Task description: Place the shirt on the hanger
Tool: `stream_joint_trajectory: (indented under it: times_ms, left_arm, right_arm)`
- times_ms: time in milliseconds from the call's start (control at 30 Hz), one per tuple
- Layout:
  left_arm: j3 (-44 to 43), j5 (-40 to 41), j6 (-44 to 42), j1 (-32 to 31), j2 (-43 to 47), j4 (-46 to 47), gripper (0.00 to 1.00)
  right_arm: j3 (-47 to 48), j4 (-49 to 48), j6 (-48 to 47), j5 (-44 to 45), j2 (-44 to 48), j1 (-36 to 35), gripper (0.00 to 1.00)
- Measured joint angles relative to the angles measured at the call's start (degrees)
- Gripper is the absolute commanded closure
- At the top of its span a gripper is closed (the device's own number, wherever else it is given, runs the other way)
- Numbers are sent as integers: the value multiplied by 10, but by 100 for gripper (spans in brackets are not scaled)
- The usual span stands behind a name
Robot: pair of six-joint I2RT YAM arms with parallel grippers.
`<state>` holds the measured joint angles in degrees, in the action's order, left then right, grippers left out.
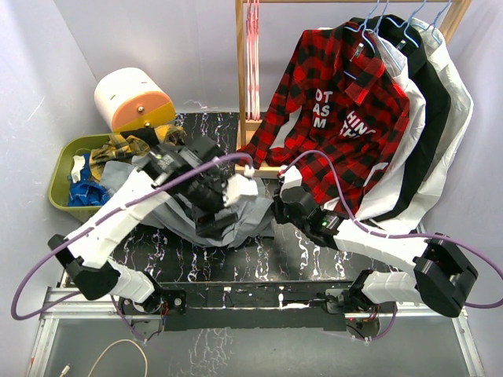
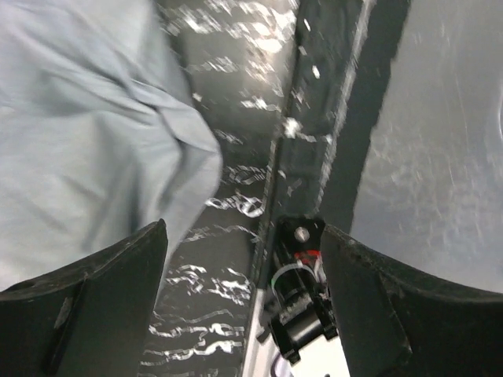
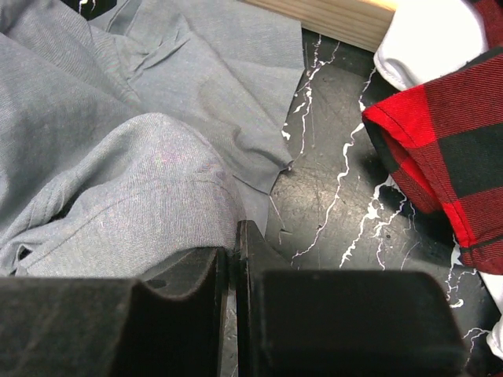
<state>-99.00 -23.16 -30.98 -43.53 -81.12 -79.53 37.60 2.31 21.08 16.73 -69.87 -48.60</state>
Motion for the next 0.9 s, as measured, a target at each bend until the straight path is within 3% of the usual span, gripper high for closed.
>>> stream_joint_trajectory:
  times_ms: [100,233,767,833,900]
  left_arm:
    - [69,12,-5,-49,-6,-4,26]
    - [135,38,-12,-87,-10,10,19]
    - [323,139,-40,-97,46,179,20]
    - [334,151,-40,-97,46,203,22]
    - [347,163,-42,-97,46,225,33]
  right_arm:
    - [0,0,8,3,0,6,92]
    - [0,-5,21,12,0,10,92]
    - [-18,-12,59,18,36,11,92]
    - [-19,-12,62,18,42,11,92]
    - [-23,-13,65,18,49,11,92]
